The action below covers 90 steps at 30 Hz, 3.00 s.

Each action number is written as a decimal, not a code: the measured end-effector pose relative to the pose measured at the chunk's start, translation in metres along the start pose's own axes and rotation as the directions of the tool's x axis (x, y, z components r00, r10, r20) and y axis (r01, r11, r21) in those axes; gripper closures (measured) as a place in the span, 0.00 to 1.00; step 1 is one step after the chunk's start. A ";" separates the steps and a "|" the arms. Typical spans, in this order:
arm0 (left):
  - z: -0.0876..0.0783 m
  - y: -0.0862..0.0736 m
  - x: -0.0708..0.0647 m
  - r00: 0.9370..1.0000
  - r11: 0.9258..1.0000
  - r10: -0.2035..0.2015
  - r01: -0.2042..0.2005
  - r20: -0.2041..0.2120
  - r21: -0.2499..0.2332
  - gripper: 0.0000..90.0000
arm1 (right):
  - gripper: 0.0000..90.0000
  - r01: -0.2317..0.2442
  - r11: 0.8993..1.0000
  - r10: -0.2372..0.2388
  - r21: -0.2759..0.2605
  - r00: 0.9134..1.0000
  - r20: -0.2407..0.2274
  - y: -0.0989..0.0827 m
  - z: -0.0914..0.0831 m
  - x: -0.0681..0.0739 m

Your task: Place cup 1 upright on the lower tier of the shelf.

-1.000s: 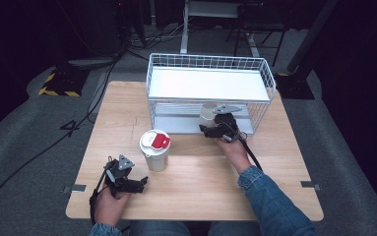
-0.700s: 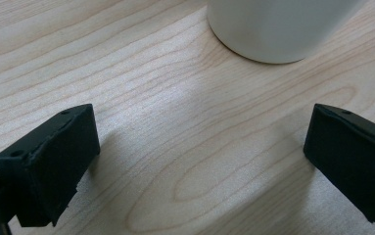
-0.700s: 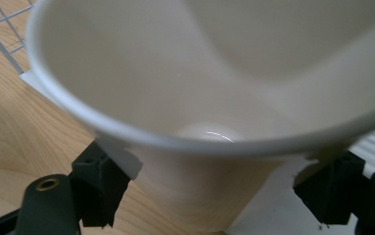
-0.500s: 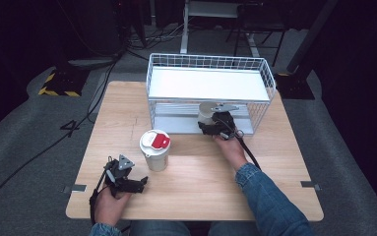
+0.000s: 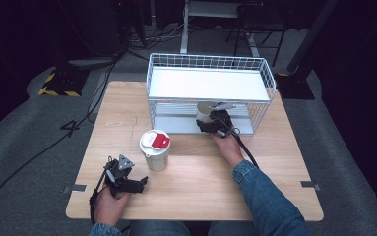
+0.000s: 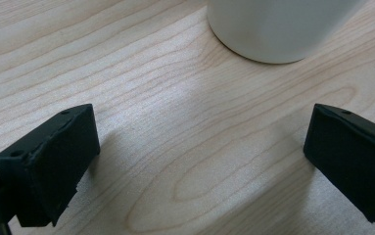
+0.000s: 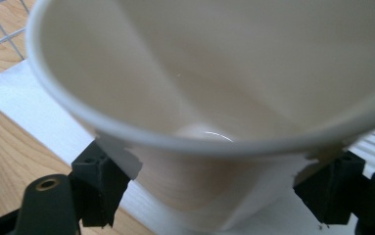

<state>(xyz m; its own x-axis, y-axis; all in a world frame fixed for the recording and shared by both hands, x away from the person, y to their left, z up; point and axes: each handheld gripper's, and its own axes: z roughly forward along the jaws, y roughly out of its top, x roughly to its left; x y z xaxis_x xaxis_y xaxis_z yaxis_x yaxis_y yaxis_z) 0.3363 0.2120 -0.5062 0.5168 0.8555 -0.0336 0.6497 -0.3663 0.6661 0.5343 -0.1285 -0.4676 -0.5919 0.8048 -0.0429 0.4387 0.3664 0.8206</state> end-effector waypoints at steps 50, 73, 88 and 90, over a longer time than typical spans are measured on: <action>0.000 0.000 0.000 1.000 1.000 0.000 0.000 0.000 0.000 0.01 | 0.17 -0.047 0.997 0.046 -0.067 0.999 -0.014 -0.008 -0.046 -0.009; 0.000 0.000 0.000 1.000 1.000 0.010 -0.010 0.002 0.003 0.01 | 0.16 -0.009 0.997 0.000 -0.076 0.992 -0.126 -0.019 -0.130 -0.017; 0.001 0.001 0.001 1.000 1.000 0.009 -0.009 0.008 0.001 0.01 | 0.16 0.017 0.998 -0.024 -0.060 0.993 -0.117 -0.049 -0.191 -0.020; 0.001 0.001 0.001 1.000 1.000 0.009 -0.009 0.008 0.000 0.01 | 0.16 0.020 0.998 -0.028 -0.067 0.993 -0.117 -0.054 -0.197 -0.021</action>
<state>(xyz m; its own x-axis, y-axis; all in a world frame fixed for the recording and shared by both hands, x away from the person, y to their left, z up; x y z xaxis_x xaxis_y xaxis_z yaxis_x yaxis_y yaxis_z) 0.3379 0.2119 -0.5062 0.5270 0.8492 -0.0334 0.6452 -0.3742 0.6660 0.3893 -0.2571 -0.3988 -0.6786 0.7345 0.0011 0.3802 0.3500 0.8561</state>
